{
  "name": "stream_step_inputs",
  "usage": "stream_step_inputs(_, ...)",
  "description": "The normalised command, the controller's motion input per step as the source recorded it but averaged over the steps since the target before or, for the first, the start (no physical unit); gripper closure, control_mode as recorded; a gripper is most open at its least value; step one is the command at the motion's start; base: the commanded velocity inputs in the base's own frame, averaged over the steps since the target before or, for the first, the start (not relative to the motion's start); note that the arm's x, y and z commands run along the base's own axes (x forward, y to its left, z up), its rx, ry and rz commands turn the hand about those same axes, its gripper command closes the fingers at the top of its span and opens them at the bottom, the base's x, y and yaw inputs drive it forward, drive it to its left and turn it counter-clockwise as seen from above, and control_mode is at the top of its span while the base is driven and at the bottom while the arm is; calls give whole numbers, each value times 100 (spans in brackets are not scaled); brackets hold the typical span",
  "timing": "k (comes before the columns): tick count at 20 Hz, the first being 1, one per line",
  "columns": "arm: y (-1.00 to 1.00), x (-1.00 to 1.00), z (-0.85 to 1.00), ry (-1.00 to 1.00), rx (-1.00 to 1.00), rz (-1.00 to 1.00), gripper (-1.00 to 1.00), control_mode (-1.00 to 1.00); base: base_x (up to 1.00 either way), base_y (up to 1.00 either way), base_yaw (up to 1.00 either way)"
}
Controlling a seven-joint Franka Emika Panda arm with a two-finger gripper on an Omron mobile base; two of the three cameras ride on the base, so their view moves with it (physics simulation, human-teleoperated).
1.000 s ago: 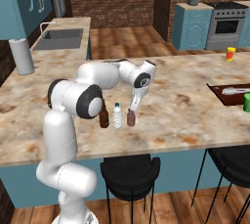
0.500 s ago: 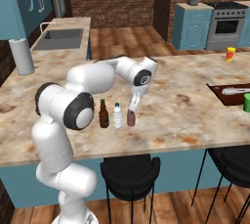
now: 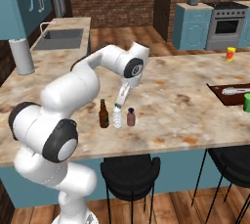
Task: Place the drinks on the dining counter in a tight cluster.
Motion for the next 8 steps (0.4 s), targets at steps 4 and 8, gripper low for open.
stream_step_inputs(4,99,-47,34,0,-14,-49,-100,-100,0,0,0)
stream_step_inputs(8,91,-39,25,0,-7,-59,-100,-100,0,0,0)
